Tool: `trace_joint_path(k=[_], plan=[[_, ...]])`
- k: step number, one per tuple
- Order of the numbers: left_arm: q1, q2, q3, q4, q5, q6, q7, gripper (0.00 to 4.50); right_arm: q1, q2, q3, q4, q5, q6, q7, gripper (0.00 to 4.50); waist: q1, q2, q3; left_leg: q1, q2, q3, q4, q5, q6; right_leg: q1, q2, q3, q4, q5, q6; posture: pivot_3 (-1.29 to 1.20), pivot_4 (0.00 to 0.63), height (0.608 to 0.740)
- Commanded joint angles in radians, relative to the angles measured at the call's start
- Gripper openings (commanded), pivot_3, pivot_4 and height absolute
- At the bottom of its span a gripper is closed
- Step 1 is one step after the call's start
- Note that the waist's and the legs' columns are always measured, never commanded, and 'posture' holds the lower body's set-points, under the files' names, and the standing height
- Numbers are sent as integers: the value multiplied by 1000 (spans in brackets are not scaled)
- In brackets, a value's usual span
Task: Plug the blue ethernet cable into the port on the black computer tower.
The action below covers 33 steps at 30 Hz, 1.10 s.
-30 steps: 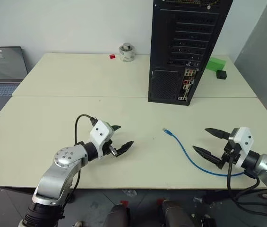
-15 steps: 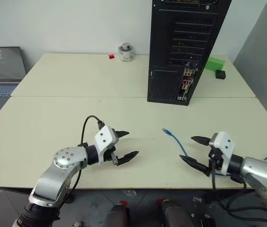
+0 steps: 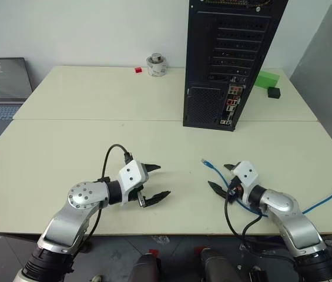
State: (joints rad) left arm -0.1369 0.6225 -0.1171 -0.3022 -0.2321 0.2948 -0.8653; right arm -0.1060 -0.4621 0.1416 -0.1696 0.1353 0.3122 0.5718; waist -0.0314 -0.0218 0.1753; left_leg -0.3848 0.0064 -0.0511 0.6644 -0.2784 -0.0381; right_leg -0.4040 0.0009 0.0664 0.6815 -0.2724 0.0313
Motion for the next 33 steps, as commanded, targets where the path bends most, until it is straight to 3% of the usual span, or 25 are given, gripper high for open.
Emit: trace_joint_path(k=[1, 15, 33], plan=[[-33, -20, 10, 11, 15, -12, 36, 4500, -25, -2, 4, -12, -19, 21, -1, 3262, 0, 0, 0, 0, 0, 0, 0, 0, 0, 0, 0, 0, 0, 0, 0, 0, 150, 740], [-134, -52, -10, 141, 47, -43, 50, 4500, -100, -7, 19, -35, -57, 97, 1, 24, 0, 0, 0, 0, 0, 0, 0, 0, 0, 0, 0, 0, 0, 0, -1, 0, 150, 740], [-264, -44, -87, 284, 44, -112, -187, 4500, -258, -130, 145, -199, 47, 153, 343, 24, -1, 0, 0, 0, 0, -1, 0, 0, 0, 0, 0, -1, 0, 0, -1, 0, 150, 740]])
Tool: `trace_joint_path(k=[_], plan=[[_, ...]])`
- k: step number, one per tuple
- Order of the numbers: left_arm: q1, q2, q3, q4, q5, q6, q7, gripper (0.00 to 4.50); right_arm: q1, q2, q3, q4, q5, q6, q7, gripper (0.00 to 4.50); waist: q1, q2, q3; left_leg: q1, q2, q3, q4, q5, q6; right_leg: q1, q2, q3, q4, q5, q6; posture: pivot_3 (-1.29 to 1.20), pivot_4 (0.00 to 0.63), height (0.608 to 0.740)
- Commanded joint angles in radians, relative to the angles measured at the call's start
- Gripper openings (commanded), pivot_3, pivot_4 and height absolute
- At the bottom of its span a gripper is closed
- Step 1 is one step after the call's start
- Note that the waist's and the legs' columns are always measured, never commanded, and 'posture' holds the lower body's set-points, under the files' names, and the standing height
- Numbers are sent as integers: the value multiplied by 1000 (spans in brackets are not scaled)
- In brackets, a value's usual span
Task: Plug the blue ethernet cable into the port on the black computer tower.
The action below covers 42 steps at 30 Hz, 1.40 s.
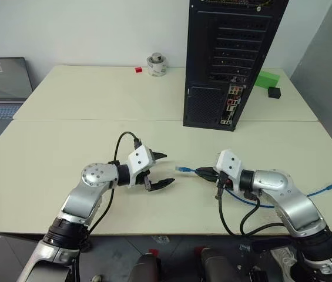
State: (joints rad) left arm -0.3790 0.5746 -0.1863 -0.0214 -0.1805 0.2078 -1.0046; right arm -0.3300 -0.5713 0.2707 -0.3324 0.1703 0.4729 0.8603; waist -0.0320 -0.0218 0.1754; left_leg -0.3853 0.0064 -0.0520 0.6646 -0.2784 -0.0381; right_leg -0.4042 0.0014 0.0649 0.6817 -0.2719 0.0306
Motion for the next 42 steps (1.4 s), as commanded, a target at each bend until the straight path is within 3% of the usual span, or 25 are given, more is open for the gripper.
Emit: trace_joint_path(k=[1, 4, 7, 21, 27, 37, 42], plan=[[-26, 4, -22, 3, -11, -25, -60, 4500, -39, -24, 21, -37, 13, -7, 61, 24, 0, 0, 0, 0, 0, 0, 0, 0, 0, 0, 0, 0, 0, 0, 0, 0, 150, 740], [-31, 1, -25, 2, -18, -23, -84, 4500, -47, -28, 33, -37, 7, -13, 74, 24, -1, 0, 0, 0, 1, 0, 0, 0, 0, 0, 0, 0, 0, 0, 0, 0, 150, 740], [-35, -5, -27, 4, -18, -19, -96, 4102, -53, -26, 41, -32, -1, -20, 80, 0, 0, 0, 0, 0, 1, 0, 0, 0, 0, 0, 0, 0, 0, 0, 0, 0, 150, 740], [-31, -19, -31, 4, -6, -22, -96, 1104, -62, -20, 56, -30, -7, -22, 84, 0, 0, 0, 0, 0, 1, -1, 0, 0, 0, 0, 0, 0, 0, 0, 0, 0, 150, 740], [-29, -20, -33, 9, 2, -31, -91, 24, -61, -19, 59, -27, -13, -27, 87, 0, 0, 0, 0, 0, 1, -1, 0, 0, 0, 0, 0, 0, 0, 0, 0, 0, 150, 740], [-10, -2, -33, 15, 21, -74, -88, 24, -66, -20, 56, -2, -36, -58, 86, 0, 0, 0, 0, 0, 1, -1, 0, 0, 0, 0, 0, 0, 0, 0, 0, 0, 150, 740], [-6, 25, -24, 36, 28, -113, -112, 999, -77, -36, 54, 15, -50, -91, 95, 0, 0, 0, 0, 0, 1, -1, 0, 0, 0, 0, 0, -1, 0, 0, 0, 0, 150, 740]])
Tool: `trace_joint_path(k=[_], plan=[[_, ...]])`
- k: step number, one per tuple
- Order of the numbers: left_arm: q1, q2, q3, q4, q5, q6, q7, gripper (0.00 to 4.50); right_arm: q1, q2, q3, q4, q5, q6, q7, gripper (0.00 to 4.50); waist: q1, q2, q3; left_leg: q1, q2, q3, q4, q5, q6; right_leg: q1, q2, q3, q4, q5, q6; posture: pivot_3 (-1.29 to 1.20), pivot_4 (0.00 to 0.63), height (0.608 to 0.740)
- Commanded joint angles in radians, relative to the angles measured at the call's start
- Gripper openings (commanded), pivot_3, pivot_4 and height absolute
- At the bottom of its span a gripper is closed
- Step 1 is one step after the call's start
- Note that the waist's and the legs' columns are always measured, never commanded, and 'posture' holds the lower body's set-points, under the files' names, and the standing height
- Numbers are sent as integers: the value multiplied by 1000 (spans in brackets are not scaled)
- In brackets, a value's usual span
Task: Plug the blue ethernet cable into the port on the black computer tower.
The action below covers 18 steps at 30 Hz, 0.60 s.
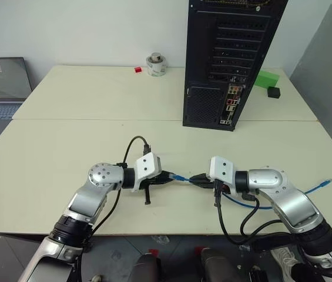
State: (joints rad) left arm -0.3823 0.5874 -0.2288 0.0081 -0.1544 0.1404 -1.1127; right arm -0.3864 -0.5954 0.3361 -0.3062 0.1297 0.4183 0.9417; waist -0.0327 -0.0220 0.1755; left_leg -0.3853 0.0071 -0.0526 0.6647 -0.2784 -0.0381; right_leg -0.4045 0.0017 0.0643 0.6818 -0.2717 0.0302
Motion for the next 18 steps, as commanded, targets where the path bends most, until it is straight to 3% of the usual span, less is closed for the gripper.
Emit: trace_joint_path(k=[1, 4, 18], plan=[[-6, 5, 23, 11, -4, -50, 2, 1193, -23, -15, -10, -9, -12, -43, 17, 0, 1, 0, 0, 0, 0, 0, 0, 0, 0, 0, 0, 0, 0, 0, 0, 0, 150, 740], [-10, -2, 26, 9, -22, -50, -1, 1758, -27, -27, -4, 0, -26, -65, 30, 0, 1, 0, 0, 0, 0, 0, 0, 0, 0, 0, 0, 0, 0, 0, 0, 0, 150, 740], [-21, -18, 3, -15, -40, -40, -31, 1758, -46, -42, 25, 44, -79, -125, 74, 0, 1, 0, 0, 0, 0, 0, 0, 0, 0, 0, 0, 0, 0, 0, 0, 0, 150, 740]])
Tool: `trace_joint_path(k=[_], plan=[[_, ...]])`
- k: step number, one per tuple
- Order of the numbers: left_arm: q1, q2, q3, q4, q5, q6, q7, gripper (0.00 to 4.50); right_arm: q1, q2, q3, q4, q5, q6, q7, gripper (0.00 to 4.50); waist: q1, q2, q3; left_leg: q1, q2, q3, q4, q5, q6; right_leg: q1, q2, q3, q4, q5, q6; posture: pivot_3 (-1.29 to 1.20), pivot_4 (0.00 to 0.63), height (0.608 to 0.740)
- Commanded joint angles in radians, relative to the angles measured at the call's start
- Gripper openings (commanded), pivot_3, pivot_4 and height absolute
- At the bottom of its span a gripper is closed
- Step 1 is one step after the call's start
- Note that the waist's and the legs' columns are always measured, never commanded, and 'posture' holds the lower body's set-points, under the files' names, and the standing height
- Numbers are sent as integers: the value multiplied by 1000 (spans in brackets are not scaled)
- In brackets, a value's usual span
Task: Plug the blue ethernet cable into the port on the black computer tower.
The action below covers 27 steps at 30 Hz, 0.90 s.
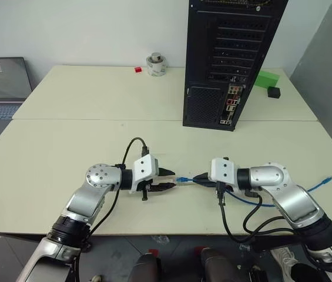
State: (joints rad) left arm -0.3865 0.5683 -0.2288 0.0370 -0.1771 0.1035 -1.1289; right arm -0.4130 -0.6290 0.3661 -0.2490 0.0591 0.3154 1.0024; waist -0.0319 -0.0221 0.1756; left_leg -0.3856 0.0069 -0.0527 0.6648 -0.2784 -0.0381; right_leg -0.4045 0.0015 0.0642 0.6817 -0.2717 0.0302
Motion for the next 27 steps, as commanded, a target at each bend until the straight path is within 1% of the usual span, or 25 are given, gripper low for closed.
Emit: trace_joint_path(k=[1, 5, 15, 26, 27], plan=[[-18, 1, 2, -44, -17, -1, -17, 1758, -19, -9, -5, -11, -10, -24, 14, 0, 0, 0, 0, 0, 0, 0, 0, 0, 0, 0, 0, 0, 0, 0, 0, 0, 150, 740], [-11, 12, -7, -58, -9, -12, -39, 1758, -21, -9, -3, -7, -14, -25, 11, 0, 0, 0, 0, 0, 0, 0, 0, 0, 0, 0, 0, 0, 0, 0, 0, 0, 150, 740], [-17, 0, -17, -27, 38, -50, -21, 1758, -24, 0, -9, -15, 0, -17, 16, 0, 0, 0, 0, 0, 0, 0, 0, 0, 0, 0, 0, 0, 0, 0, 0, 0, 150, 740], [-21, -8, -16, -7, 49, -76, -4, 1758, -21, 4, -12, -28, 13, -8, 13, 0, 0, 0, 0, 0, 0, 0, 0, 0, 0, 0, 0, 0, 0, 0, 0, 0, 150, 740], [-21, -9, -16, -6, 49, -78, -3, 1598, -21, 4, -12, -28, 13, -8, 12, 0, 0, 0, 0, 0, 0, 0, 0, 0, 0, 0, 0, 0, 0, 0, 0, 0, 150, 740]])
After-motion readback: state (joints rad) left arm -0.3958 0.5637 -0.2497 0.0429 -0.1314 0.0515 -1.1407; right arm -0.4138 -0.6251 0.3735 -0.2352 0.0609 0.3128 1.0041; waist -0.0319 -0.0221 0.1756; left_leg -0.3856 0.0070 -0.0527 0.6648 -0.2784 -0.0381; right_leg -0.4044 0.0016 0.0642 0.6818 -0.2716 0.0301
